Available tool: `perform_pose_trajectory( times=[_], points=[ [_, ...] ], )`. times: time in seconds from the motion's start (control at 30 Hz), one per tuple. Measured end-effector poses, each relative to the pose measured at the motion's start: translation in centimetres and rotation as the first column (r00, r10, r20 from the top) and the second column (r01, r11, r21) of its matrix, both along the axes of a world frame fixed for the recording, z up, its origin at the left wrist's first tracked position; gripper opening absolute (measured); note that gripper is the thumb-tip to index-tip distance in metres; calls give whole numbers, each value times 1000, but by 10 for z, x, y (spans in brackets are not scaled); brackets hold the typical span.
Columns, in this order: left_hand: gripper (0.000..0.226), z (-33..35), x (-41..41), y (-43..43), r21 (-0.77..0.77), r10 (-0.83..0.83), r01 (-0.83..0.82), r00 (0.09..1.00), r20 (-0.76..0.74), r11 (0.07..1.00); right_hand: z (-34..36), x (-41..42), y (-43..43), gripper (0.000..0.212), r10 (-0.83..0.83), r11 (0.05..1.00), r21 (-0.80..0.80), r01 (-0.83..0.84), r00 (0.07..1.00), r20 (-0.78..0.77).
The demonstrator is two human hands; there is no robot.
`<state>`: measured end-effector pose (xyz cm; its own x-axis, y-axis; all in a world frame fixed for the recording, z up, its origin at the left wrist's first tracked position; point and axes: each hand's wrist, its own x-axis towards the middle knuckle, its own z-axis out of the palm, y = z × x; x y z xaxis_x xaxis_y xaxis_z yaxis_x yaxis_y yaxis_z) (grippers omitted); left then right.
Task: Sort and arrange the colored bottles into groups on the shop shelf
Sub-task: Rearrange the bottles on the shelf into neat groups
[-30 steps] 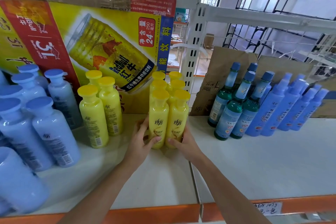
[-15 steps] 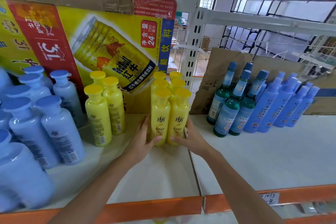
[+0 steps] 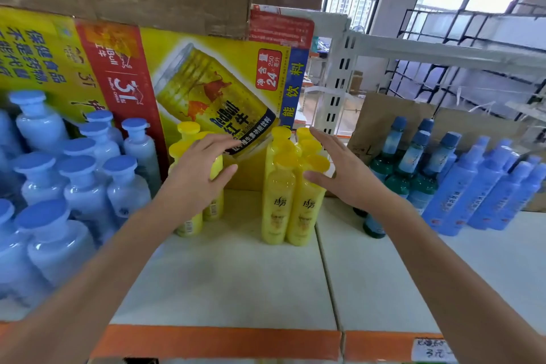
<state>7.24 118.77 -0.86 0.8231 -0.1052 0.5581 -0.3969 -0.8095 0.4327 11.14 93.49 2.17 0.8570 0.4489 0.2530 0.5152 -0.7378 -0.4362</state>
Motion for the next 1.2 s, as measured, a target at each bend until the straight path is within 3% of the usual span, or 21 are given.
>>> perform_pose_trajectory(
  times=[0.13, 0.27, 0.5, 0.87, 1.2],
  points=[
    [37, 19, -4, 22, 89, 112, -111, 994, -12, 990, 14, 15, 29, 71, 143, 986, -90, -140, 989, 26],
    [38, 28, -7, 44, 179, 255, -227, 955, -153, 957, 21, 28, 68, 66, 260, 960, -119, -255, 965, 24],
    [44, 32, -1, 63, 228, 309, -245, 900, -308, 942, 23, 52, 139, 58, 393, 882, -267, -387, 919, -33],
    [49, 32, 7, 54, 149, 342, -311, 899, -274, 939, 19, 65, 171, 47, 380, 879, -310, -362, 925, -1],
    [46, 39, -7, 48, 58, 205, -196, 943, -264, 979, 22, 37, 139, 47, 317, 925, -233, -299, 947, 44]
  ],
)
